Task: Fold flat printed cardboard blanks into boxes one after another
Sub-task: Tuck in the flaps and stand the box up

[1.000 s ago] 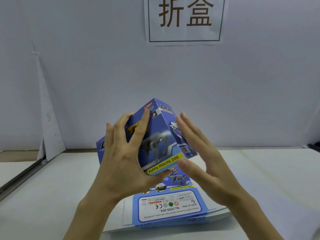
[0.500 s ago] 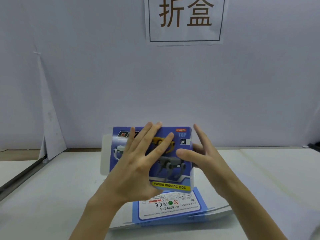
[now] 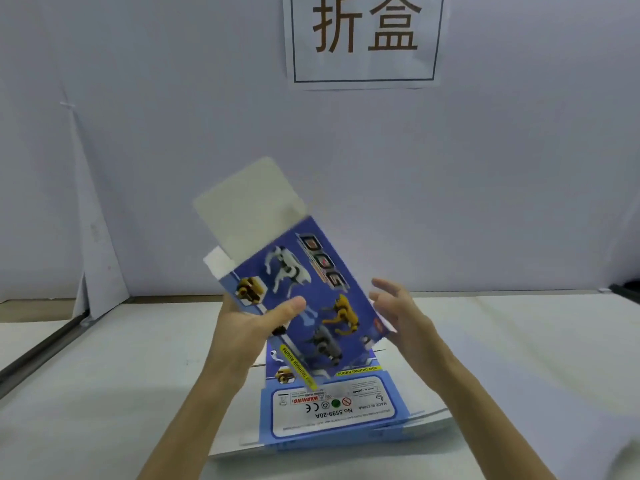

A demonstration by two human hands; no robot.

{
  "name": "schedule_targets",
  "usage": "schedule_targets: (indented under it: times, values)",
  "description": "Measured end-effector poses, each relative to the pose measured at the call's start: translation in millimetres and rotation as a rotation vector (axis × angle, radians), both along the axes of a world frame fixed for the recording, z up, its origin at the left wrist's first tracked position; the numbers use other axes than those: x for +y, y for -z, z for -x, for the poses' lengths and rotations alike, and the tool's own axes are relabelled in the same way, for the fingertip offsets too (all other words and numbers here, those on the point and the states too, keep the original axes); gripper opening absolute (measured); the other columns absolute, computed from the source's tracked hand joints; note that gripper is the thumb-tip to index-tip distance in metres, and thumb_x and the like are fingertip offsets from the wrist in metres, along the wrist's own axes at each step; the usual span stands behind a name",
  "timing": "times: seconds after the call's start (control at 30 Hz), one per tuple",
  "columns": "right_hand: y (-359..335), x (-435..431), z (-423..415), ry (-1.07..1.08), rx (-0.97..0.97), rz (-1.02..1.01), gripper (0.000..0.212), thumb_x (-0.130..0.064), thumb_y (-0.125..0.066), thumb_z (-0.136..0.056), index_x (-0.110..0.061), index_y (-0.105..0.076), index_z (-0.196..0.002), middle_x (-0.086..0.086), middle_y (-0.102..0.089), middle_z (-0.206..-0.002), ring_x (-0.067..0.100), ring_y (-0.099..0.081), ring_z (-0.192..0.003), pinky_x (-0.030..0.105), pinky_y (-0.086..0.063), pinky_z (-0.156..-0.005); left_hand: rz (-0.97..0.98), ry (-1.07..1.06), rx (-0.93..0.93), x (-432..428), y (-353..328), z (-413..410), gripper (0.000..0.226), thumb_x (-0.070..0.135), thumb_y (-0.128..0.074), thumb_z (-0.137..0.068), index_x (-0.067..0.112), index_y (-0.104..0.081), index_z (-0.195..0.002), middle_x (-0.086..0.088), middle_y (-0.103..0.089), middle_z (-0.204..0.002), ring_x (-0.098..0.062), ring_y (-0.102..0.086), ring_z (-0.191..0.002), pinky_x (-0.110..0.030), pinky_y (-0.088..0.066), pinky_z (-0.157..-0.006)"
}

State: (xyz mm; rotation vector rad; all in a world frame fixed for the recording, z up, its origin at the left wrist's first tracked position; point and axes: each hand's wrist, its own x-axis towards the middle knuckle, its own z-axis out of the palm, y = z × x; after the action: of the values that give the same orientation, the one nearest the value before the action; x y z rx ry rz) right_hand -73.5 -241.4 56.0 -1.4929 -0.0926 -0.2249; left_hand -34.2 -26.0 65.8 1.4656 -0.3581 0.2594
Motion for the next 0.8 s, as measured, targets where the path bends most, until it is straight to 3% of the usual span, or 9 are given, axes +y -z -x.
schedule_targets:
  times: [0.1,0.17,0.27,0.5,0.57,0.63,0.73,0.8]
  values:
    - [-5.8,-16.2,-2.3,0.146,-0.028,-0.036,0.050,-0.048,-0.055,-0.068,-0.033,-0.054,-0.116,-0.005,-0.058,-0.126,0.014,-0.050,-0.124,0.033,-0.039,-0.098,-0.213,0.069,0.003,-2.6,14.1,-3.3,0.080,0.029,-0.088,-0.046,0.019,-0.057,-0.119,-0.001,-0.069,-0.111,-0.016,-0.067,-0.102,-0.031,-0.056,-0.083]
    - [-8.7,-15.7,-0.9,0.151,-0.043,-0.008,0.052,-0.052,-0.054,-0.070,-0.033,-0.054,-0.118,-0.002,-0.059,-0.129,0.014,-0.054,-0.121,0.035,-0.042,-0.100,-0.316,0.093,-0.014,-8.3,22.7,-4.7,0.080,0.020,-0.091,-0.055,0.025,-0.052,-0.125,0.002,-0.064,-0.118,-0.011,-0.064,-0.105,-0.016,-0.054,-0.076]
    - [-11.4,-3.9,-4.1,0.105,-0.061,0.029,0.060,-0.057,-0.050,-0.072,-0.027,-0.053,-0.124,-0.001,-0.063,-0.124,0.016,-0.058,-0.118,0.040,-0.043,-0.103,-0.374,0.103,-0.045,-9.3,25.2,-8.2,0.078,0.021,-0.088,-0.062,0.028,-0.049,-0.128,0.006,-0.061,-0.121,-0.009,-0.061,-0.109,-0.009,-0.051,-0.075]
    - [-44.9,10.8,-23.3,0.020,-0.145,0.047,0.065,-0.049,-0.045,-0.075,-0.018,-0.049,-0.132,0.004,-0.068,-0.114,0.021,-0.066,-0.100,0.030,-0.051,-0.083,-0.409,0.153,-0.067,-7.0,24.3,-9.7,0.079,0.026,-0.085,-0.062,0.023,-0.046,-0.131,0.001,-0.059,-0.125,-0.014,-0.059,-0.114,-0.026,-0.053,-0.091]
    - [-41.4,6.6,-25.0,0.015,-0.143,-0.051,0.064,-0.041,-0.047,-0.074,-0.016,-0.049,-0.133,0.001,-0.070,-0.104,0.016,-0.066,-0.091,0.024,-0.053,-0.071,-0.425,0.166,-0.067,-5.7,24.4,-10.3,0.078,0.024,-0.086,-0.064,0.026,-0.045,-0.130,0.000,-0.058,-0.125,-0.015,-0.059,-0.114,-0.035,-0.052,-0.094]
    - [-32.9,-0.8,-26.7,-0.005,-0.126,-0.225,0.057,-0.031,-0.048,-0.082,-0.012,-0.047,-0.136,0.002,-0.067,-0.096,0.015,-0.063,-0.083,0.023,-0.053,-0.065,-0.418,0.155,-0.062,-5.3,25.6,-11.4,0.080,0.029,-0.086,-0.061,0.029,-0.046,-0.129,0.002,-0.058,-0.124,-0.013,-0.059,-0.113,-0.031,-0.053,-0.092]
    - [-14.3,0.3,-26.6,-0.019,-0.064,-0.358,0.051,-0.017,-0.035,-0.093,-0.016,-0.038,-0.144,0.001,-0.066,-0.085,0.012,-0.063,-0.073,0.026,-0.051,-0.060,-0.396,0.135,-0.047,-7.0,28.5,-12.9,0.071,0.033,-0.086,-0.057,0.040,-0.049,-0.117,0.006,-0.060,-0.120,-0.008,-0.061,-0.109,-0.015,-0.052,-0.079]
    - [-0.6,10.3,-23.9,-0.070,-0.023,-0.365,0.053,-0.021,-0.033,-0.098,-0.021,-0.026,-0.150,0.003,-0.070,-0.102,0.017,-0.066,-0.086,0.034,-0.053,-0.070,-0.381,0.114,-0.051,-8.8,31.7,-14.0,0.064,0.026,-0.089,-0.062,0.045,-0.050,-0.110,0.004,-0.061,-0.119,-0.010,-0.061,-0.108,-0.020,-0.053,-0.081]
